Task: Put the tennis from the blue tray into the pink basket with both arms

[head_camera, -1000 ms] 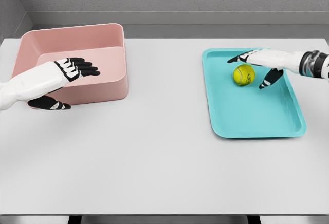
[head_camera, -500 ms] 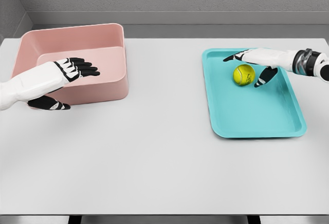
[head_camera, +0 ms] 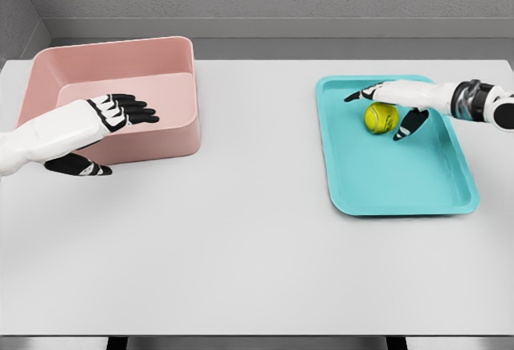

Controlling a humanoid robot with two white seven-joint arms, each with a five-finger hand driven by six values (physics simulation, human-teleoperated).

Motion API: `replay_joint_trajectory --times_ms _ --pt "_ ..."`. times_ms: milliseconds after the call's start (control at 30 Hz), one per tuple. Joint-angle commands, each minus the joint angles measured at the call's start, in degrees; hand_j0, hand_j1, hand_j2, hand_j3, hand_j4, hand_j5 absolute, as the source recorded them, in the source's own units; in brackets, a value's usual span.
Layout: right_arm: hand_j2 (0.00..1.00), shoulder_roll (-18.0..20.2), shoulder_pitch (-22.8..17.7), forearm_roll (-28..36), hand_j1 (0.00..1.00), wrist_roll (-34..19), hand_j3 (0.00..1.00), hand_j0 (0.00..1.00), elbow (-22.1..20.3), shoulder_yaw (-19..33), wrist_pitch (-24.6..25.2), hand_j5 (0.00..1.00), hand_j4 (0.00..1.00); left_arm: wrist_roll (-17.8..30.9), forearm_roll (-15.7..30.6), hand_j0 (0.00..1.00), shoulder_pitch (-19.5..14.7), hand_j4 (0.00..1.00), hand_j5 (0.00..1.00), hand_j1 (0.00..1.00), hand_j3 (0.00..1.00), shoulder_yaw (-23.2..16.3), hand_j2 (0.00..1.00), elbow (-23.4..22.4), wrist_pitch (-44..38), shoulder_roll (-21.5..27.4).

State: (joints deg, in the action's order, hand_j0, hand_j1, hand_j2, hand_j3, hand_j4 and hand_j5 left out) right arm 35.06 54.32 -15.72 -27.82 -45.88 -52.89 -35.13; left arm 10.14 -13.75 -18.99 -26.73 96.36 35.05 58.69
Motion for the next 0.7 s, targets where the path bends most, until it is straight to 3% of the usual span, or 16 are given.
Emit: replay_joint_trajectory --times_ms 0,667 --pt "1.00 -0.2 0.0 0.3 1.00 -0.2 1.00 1.00 0.0 0.2 0.1 1.00 1.00 0.0 0.4 1.00 0.0 1.00 1.00 1.00 1.00 0.0 1.00 0.1 -0.1 0.1" --pt "1.00 -0.1 -0.3 0.3 1.00 -0.7 1.00 1.00 1.3 0.6 0.1 1.00 1.00 0.0 0.4 1.00 0.0 1.00 1.00 1.00 1.00 0.0 1.00 0.2 -0.1 0.1"
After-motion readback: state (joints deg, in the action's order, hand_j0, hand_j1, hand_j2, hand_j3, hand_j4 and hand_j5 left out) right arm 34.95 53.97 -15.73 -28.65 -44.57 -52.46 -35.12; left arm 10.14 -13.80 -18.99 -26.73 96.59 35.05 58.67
